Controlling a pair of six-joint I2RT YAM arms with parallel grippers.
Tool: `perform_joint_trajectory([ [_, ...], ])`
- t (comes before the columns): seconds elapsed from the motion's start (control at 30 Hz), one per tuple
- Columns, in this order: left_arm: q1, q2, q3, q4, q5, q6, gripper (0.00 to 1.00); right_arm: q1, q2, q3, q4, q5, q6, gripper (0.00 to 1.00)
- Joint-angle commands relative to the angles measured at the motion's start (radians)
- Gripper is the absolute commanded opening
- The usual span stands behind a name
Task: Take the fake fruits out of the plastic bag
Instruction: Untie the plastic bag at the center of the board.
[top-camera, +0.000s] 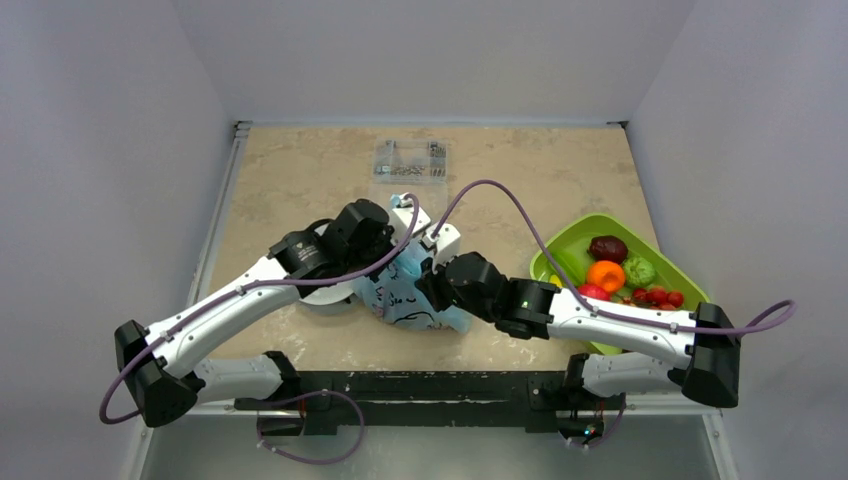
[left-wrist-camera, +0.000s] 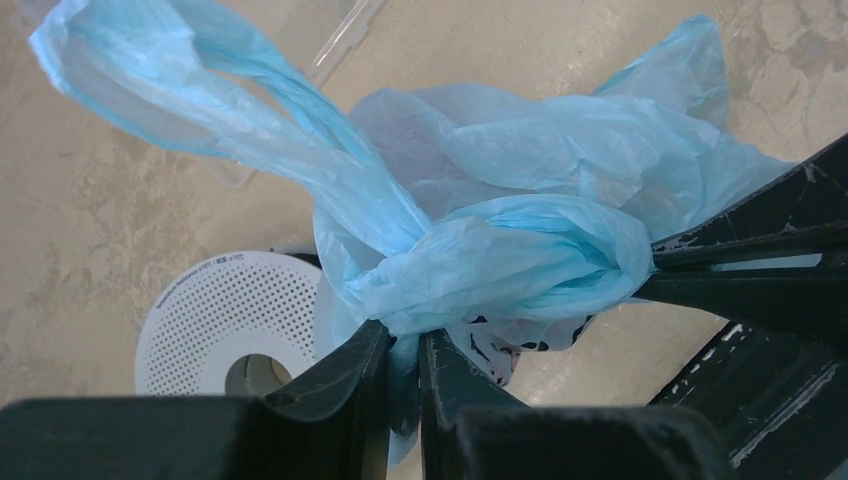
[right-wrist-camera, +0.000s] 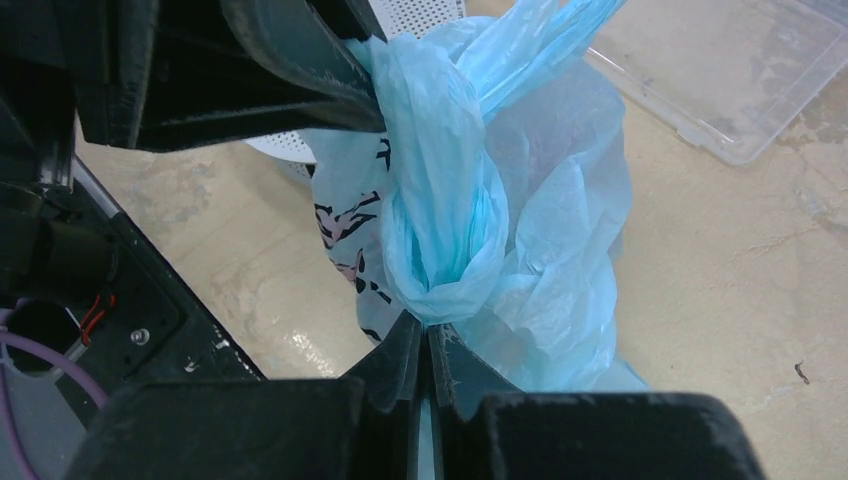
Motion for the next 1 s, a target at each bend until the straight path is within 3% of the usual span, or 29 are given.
perform_joint_trajectory([
  [0.0,-0.007,-0.059,0.022,0.022,-0.134,-0.004,0.08,0.005,-0.013,0.001,0.024,0.001,0.002,0.00],
  [0.1,-0.007,-0.094,0.003,0.049,-0.223,-0.004,0.00,0.005,-0.036,-0.030,0.000,0.018,0.023,0.00],
  [0.37,-0.007,-0.153,-0.032,0.101,-0.336,-0.010,0.00,0.005,-0.248,-0.276,-0.018,0.071,0.282,0.01],
  [0.5,-0.007,-0.154,-0.035,0.102,-0.308,-0.006,0.00,0.005,-0.300,-0.300,-0.043,0.054,0.288,0.15],
  [0.7,-0.007,-0.131,-0.027,0.091,-0.236,-0.008,0.00,0.007,-0.216,-0.091,-0.197,0.111,0.111,0.28],
  [0.87,-0.008,-0.114,-0.020,0.079,-0.235,-0.004,0.00,0.025,-0.162,0.042,-0.235,0.136,0.043,0.54],
  [0.97,-0.008,-0.111,-0.021,0.078,-0.230,-0.005,0.00,0.033,-0.141,0.081,-0.187,0.121,0.002,0.63],
])
